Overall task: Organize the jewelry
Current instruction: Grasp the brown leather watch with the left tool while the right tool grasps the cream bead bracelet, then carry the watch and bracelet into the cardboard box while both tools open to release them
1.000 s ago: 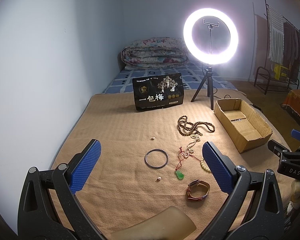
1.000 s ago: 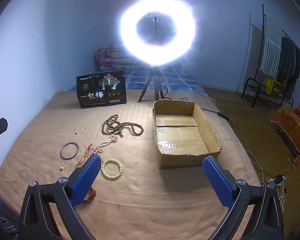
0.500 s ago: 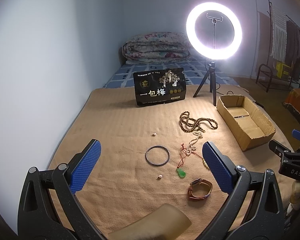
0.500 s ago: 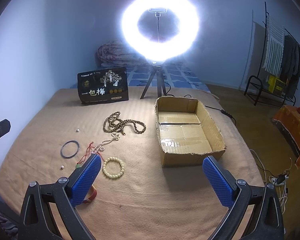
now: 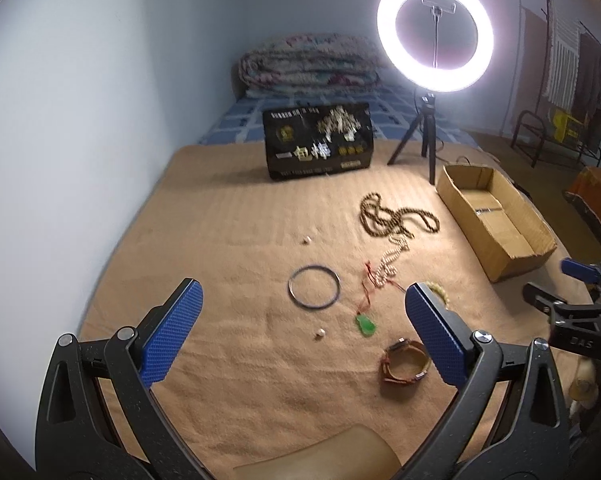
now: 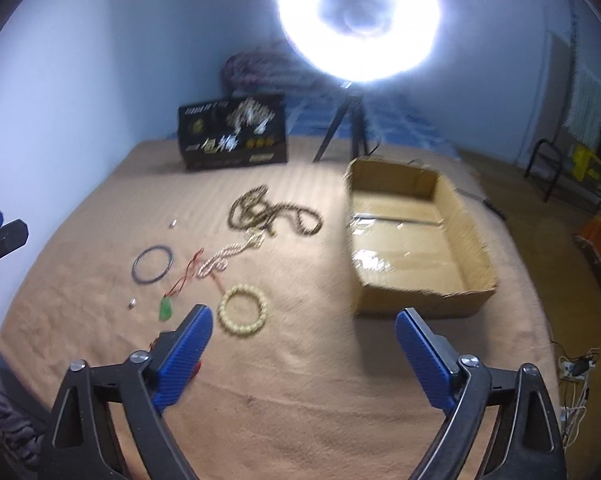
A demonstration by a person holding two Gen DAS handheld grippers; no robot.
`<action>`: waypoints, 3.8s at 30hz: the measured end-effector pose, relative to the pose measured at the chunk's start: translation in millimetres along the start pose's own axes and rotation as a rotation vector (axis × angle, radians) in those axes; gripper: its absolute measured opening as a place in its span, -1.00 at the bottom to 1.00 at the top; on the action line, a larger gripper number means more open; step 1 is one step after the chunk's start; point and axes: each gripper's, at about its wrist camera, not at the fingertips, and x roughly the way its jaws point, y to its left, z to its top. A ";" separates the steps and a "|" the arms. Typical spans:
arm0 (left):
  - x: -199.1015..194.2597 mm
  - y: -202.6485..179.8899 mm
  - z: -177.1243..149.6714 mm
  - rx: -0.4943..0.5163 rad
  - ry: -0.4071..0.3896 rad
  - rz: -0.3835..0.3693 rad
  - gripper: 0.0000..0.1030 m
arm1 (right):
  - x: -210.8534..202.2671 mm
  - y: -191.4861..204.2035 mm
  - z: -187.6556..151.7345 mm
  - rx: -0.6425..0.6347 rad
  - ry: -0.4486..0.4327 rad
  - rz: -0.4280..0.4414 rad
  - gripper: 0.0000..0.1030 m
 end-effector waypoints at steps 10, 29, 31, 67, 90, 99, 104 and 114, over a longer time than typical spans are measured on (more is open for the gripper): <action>58.8 -29.7 -23.4 0.025 0.273 -0.196 0.24 | 58.8 18.1 -0.9 -0.087 0.198 0.146 0.22; 134.9 -52.7 -57.8 -0.026 0.522 -0.297 -0.37 | 141.1 28.7 0.8 -0.068 0.351 0.170 -0.22; 140.3 -53.3 -59.3 -0.027 0.530 -0.291 -0.42 | 146.1 27.9 0.5 -0.059 0.361 0.160 -0.24; 145.4 -53.3 -53.2 -0.056 0.506 -0.303 -0.86 | 109.3 30.9 31.6 -0.059 0.212 0.221 -0.91; 134.1 -131.7 45.5 0.008 0.317 -0.432 -0.86 | 50.8 -80.4 84.6 0.108 -0.014 0.077 -0.91; 158.5 -189.3 61.1 0.069 0.321 -0.472 -0.86 | 62.7 -133.6 95.4 0.184 -0.009 0.014 -0.91; 171.8 -217.1 64.7 0.088 0.335 -0.494 -0.86 | 78.1 -149.3 94.1 0.193 0.021 -0.007 -0.91; 188.9 -242.9 59.4 0.096 0.359 -0.480 -0.86 | 97.4 -173.9 84.6 0.241 0.060 -0.020 -0.91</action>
